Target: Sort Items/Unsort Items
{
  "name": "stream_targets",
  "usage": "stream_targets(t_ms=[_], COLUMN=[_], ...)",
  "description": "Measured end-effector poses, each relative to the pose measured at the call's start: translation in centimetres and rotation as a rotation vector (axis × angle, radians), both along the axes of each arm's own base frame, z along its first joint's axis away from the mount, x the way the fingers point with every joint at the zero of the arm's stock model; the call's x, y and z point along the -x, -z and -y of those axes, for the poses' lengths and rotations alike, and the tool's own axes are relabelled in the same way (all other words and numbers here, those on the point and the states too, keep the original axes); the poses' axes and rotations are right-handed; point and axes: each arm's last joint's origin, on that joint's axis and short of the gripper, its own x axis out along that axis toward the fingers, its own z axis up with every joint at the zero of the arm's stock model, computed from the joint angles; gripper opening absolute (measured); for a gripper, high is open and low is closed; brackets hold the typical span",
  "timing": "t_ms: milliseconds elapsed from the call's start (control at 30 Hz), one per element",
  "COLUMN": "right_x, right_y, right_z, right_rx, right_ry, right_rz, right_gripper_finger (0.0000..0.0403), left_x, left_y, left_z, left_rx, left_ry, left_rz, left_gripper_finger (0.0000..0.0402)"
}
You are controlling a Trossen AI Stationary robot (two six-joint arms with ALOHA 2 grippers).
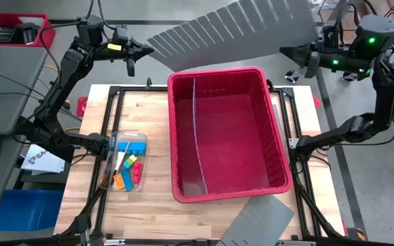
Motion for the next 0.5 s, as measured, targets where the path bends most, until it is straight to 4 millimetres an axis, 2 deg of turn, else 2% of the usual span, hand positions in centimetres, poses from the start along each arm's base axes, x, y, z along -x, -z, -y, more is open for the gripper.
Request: stream_targets(t_ms=[300,500], right_x=[0.3,-0.1], right_y=[-0.1,0.2], right_z=[-0.1,0.0], right_rx=[0.05,0.045], right_ry=[0.011,-0.02], right_rz=[-0.01,-0.038], right_gripper_finger=[0.0101,0.0113], left_x=[1.5,1.7], left_y=[0.5,1.2], left_z=[-0.2,0.1], left_rx=[0.036,0.065], left_ry=[-0.063,-0.051], left_rz=[-0.05,-0.102], left_gripper_finger=[0.0,0.0])
